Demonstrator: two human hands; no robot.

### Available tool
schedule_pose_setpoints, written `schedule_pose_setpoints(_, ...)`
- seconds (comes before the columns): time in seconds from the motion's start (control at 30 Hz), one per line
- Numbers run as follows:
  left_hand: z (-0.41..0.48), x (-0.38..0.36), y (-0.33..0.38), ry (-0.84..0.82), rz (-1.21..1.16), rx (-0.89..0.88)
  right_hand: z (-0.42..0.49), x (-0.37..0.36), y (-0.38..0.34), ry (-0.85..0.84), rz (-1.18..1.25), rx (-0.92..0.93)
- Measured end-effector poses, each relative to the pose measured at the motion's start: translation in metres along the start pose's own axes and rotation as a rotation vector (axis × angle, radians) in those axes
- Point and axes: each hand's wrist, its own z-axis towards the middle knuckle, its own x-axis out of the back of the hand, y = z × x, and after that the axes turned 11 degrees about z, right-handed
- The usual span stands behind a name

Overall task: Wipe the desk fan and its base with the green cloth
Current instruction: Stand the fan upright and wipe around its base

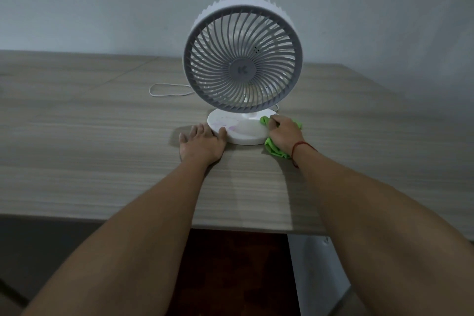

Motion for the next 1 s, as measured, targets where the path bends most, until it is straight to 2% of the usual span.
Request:
schedule_pose_setpoints(0.17, 0.000, -0.002, 0.001, 0.009, 0.001, -0.003, 0.013, -0.022, -0.014, -0.057, -0.106, 0.048)
schedule_pose_setpoints(0.43, -0.004, 0.002, 0.001, -0.003, -0.004, 0.001, -0.019, -0.022, -0.012, -0.129, -0.059, 0.250)
schedule_pose_setpoints(0.67, -0.003, 0.002, 0.001, -0.015, -0.017, 0.010, -0.007, -0.017, -0.001, 0.138, -0.022, -0.057)
schedule_pose_setpoints(0.87, -0.006, 0.006, 0.005, -0.058, -0.050, 0.020, -0.004, -0.042, -0.020, 0.058, -0.184, -0.060)
schedule_pose_setpoints(1.0, -0.005, 0.007, 0.003, -0.069, -0.105, 0.041, -0.010, -0.031, -0.033, -0.064, 0.060, -0.080)
